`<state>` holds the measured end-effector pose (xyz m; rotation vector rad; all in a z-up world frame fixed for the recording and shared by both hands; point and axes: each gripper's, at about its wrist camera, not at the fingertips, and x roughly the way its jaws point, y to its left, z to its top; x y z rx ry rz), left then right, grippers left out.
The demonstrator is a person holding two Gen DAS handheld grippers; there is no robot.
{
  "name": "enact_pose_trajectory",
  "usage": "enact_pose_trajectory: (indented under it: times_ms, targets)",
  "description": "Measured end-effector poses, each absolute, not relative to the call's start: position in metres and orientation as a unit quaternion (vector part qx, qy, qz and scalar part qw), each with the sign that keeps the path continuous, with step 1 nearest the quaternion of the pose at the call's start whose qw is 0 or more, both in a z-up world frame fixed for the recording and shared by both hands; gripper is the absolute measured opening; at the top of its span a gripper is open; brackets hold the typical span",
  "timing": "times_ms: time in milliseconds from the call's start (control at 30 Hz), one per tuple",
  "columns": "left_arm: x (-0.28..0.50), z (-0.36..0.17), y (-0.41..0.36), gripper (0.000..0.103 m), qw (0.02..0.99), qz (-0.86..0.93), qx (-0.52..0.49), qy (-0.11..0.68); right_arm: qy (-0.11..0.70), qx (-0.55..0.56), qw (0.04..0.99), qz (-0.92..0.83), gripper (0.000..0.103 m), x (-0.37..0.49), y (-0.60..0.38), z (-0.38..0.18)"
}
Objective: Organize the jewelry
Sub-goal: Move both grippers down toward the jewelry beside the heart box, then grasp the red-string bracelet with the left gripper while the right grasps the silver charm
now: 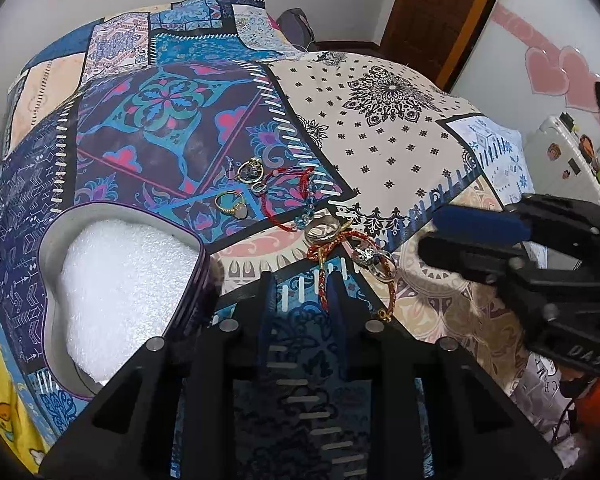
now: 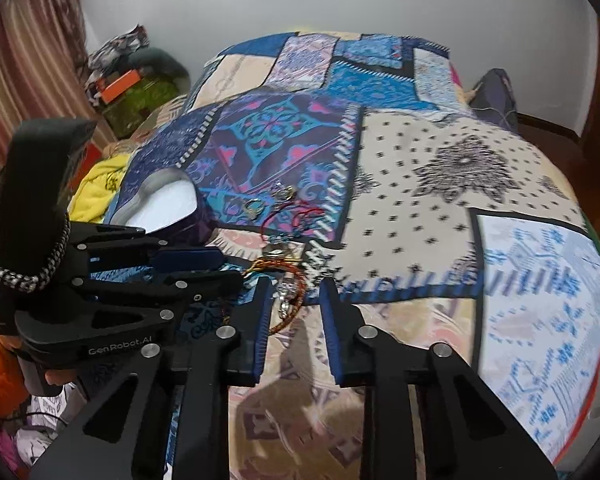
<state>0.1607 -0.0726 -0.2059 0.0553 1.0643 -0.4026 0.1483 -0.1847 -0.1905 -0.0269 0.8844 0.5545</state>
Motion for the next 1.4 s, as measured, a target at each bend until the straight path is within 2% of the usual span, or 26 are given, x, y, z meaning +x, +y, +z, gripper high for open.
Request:
enact_pose_trajectory:
  times_ms: [400,967,1067,1200,1400]
  targets:
    - [0.16,-0.209,-0.069,0.026,0.842,-0.202,0.017,0.499,0.461,-0.03,0.842,0.279,0.017,0.159,-0.166,-0.217]
    - [0.162,-0.211,-0.071,0.026,0.842,-0.204,0.016,0.499,0.449,-0.026,0.852,0.269,0.014,0.162,-0.169,-0.216]
    - [0.167,-0.212,-0.075,0.023,0.842,-0.205,0.018,0.499,0.441,-0.011,0.857,0.265,0.014,0.16,-0.178,-0.207]
    - [0.173,-0.215,-0.08,0.004,0.845,-0.198,0.024,0.497,0.43,0.002,0.866,0.255,0.014,0.159,-0.189,-0.198]
    - [0.171,-0.211,-0.083,0.001,0.843,-0.204,0.014,0.498,0.427,0.013,0.871,0.241,0.014,0.161,-0.197,-0.193]
